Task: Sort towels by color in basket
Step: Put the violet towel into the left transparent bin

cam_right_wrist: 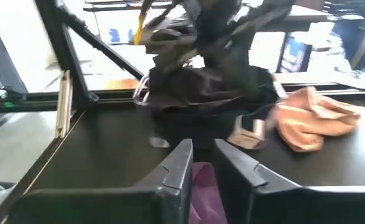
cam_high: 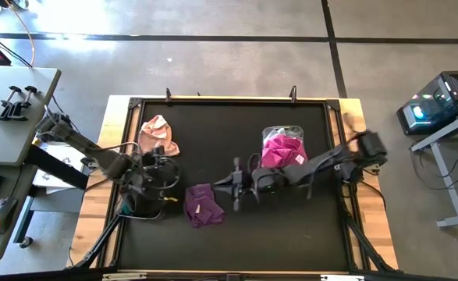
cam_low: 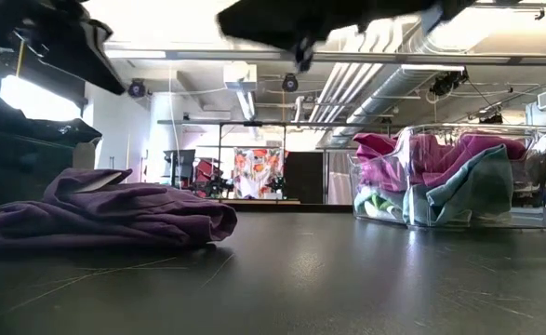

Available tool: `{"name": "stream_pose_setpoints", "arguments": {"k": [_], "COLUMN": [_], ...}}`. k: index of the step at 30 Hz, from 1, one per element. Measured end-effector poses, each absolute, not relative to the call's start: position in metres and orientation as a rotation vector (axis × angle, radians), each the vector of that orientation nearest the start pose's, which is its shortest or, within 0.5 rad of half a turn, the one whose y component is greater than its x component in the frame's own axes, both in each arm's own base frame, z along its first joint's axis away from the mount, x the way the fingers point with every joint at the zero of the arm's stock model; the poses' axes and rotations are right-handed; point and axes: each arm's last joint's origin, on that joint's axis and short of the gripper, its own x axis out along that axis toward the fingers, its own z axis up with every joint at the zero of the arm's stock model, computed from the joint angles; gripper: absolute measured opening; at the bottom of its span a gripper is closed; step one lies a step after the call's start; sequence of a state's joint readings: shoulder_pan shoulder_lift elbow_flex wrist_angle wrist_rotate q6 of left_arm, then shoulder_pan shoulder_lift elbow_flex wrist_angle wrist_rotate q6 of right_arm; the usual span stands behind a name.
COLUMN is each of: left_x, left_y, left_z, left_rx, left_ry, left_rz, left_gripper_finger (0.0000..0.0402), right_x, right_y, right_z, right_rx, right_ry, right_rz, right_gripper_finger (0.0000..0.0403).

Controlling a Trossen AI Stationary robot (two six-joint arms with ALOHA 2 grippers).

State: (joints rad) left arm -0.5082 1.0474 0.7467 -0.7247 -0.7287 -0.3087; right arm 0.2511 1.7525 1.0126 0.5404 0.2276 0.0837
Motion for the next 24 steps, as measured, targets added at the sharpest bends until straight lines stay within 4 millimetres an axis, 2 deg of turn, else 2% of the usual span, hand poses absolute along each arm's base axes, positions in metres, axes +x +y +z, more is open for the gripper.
{"name": "stream_pose_setpoints", "arguments": {"k": [3,6,11,16,20,24], "left_x": [0.159,0.153,0.15,0.151,0.153,0.156], "left_y": [-0.07,-0.067,-0.065,-0.066,-0.066,-0.068], "left_z": [0.247,0.253,0.257,0.256,0.256,0.258], "left_rx": [0.282,0.283,0.274,0.236,0.233,0.192], "left_ry": [0.765,0.72,0.694,0.689,0.681,0.637], "left_rz": [0.351,0.383,0.394,0.406,0.413,0.43], "left_gripper_finger": [0.0,0.0,0.0,0.0,0.0,0.0], "right_x": [0.392,0.412,0.441,0.466,0.488,0.5], "right_y": [0.084,0.072,0.058,0.054,0.049,0.038], "right_z": [0.2,0.185,0.166,0.142,0.13,0.118], "right_rx": [0.037,0.077,0.095,-0.027,-0.046,-0.038], "right_ry": [0.207,0.239,0.321,0.455,0.57,0.722], "right_rz": [0.037,0.058,0.261,0.418,0.488,0.511], "right_gripper_finger": [0.0097,0.0136,0.0184,0.0189,0.0189,0.0185]}}
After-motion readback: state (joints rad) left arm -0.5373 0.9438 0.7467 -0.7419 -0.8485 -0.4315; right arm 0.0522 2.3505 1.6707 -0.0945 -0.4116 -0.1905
